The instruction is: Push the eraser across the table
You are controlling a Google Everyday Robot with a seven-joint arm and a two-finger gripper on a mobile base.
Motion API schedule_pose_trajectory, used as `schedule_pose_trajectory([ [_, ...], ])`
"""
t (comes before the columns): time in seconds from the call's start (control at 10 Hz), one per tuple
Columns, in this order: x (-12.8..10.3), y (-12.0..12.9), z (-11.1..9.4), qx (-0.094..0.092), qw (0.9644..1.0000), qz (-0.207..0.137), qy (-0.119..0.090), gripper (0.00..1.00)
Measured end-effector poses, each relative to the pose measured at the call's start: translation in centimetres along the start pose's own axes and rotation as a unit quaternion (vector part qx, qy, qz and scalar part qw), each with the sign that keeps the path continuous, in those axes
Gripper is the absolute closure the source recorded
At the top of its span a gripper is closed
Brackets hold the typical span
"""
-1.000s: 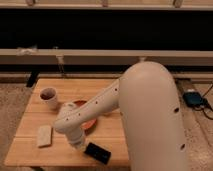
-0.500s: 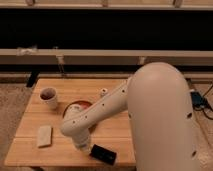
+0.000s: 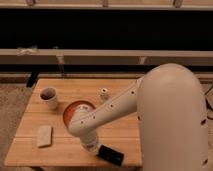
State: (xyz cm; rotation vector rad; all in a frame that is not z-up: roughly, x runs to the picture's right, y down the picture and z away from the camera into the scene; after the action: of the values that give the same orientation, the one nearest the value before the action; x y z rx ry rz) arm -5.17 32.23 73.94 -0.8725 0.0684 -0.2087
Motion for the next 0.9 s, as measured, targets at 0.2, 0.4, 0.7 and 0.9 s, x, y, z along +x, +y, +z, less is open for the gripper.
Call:
schedule_pose_trajectory([
  [0.2,1.9,0.5,0.1,-0.002,0.9999,0.016,0.005,1.00],
  [0.4,3.0,0.7,0.3,-0.004,0.9996,0.025,0.009,1.00],
  [0.7,4.7,1.2,0.2,-0.005,0.9991,0.039,0.015,1.00],
  [0.9,5.6,1.5,0.1,-0.003,0.9988,0.046,0.018,1.00],
])
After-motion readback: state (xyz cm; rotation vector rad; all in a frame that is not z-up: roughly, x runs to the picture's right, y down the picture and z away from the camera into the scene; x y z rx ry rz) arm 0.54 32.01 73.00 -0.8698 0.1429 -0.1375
